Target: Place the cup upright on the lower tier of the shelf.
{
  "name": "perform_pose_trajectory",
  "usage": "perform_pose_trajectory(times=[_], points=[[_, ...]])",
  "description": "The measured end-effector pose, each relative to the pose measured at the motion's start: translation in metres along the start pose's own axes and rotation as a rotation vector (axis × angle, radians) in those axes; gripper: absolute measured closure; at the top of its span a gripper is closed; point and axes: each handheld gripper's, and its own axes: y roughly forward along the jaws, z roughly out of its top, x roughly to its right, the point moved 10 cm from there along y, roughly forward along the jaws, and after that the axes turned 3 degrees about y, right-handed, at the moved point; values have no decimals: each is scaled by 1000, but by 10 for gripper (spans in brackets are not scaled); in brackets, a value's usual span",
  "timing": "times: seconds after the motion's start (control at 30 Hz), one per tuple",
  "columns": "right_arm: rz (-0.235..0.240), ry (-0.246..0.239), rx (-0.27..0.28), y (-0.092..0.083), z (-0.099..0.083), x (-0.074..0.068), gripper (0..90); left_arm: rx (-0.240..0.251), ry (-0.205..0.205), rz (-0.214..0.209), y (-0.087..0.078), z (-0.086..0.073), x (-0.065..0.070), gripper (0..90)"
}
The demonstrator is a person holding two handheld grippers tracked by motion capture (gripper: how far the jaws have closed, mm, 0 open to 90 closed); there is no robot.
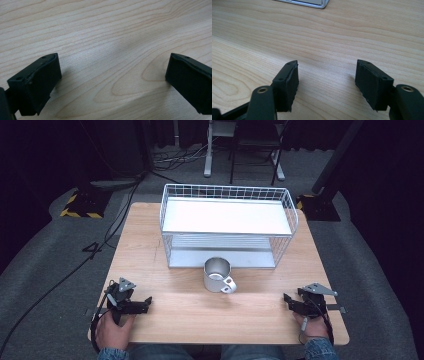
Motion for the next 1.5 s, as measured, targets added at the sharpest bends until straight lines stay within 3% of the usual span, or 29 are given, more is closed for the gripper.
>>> perform_pose_trajectory(times=[0.47,0.77,1.13,1.5], points=[[-30,28,-44,0,2,1,390,0,0,0,0,0,0,5],[25,9,12,-19,22,-13,432,0,0,0,0,0,0,5],[159,-26,44,-32,46,-60,407,0,0,0,0,0,0,5],[295,-108,44,-38,66,-117,392,0,0,0,0,0,0,5]])
